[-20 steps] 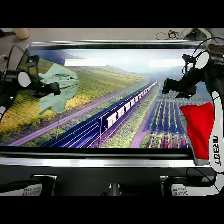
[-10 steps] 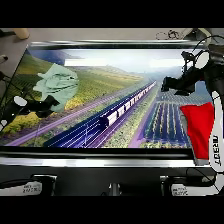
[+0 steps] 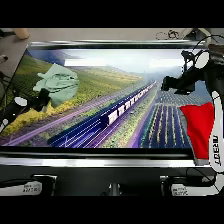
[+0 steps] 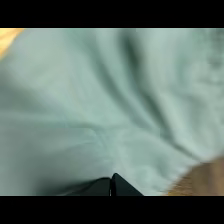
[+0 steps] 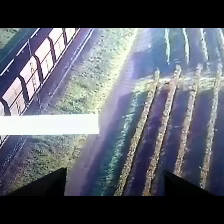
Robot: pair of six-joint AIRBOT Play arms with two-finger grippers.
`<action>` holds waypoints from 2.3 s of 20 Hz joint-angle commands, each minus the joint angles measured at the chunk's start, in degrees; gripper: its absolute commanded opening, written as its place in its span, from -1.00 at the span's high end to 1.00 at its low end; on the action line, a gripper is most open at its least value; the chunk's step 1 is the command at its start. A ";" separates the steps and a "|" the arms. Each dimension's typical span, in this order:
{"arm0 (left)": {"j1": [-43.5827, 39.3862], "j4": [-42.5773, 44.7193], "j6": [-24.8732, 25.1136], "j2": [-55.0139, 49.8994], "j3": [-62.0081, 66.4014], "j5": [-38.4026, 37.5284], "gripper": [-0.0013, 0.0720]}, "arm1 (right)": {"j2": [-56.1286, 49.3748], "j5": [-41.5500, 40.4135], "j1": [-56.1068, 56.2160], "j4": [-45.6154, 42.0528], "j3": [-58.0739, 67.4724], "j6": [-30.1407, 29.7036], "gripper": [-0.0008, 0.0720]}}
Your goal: Fold the shirts.
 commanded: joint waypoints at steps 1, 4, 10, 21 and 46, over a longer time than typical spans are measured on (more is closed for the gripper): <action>-5.20 -0.17 17.94 9.01 5.60 0.76 0.89 | 2.23 -2.73 -0.02 -0.20 1.29 -0.04 -0.64; -16.55 -0.17 21.90 22.67 7.39 -1.57 0.89 | 10.51 -9.09 -0.02 -1.75 1.57 -1.49 -0.65; -52.19 -0.15 13.14 24.87 -0.68 3.37 0.89 | 28.13 -11.67 -0.02 -8.66 1.57 2.34 -0.64; -23.85 14.86 10.78 12.28 11.76 -39.32 -1.00 | 23.67 7.63 -0.02 -2.23 -6.58 0.24 -0.70; -12.33 1.73 24.94 3.06 -14.34 -34.62 0.88 | -2.91 -13.38 20.83 27.58 -25.75 -12.61 -0.97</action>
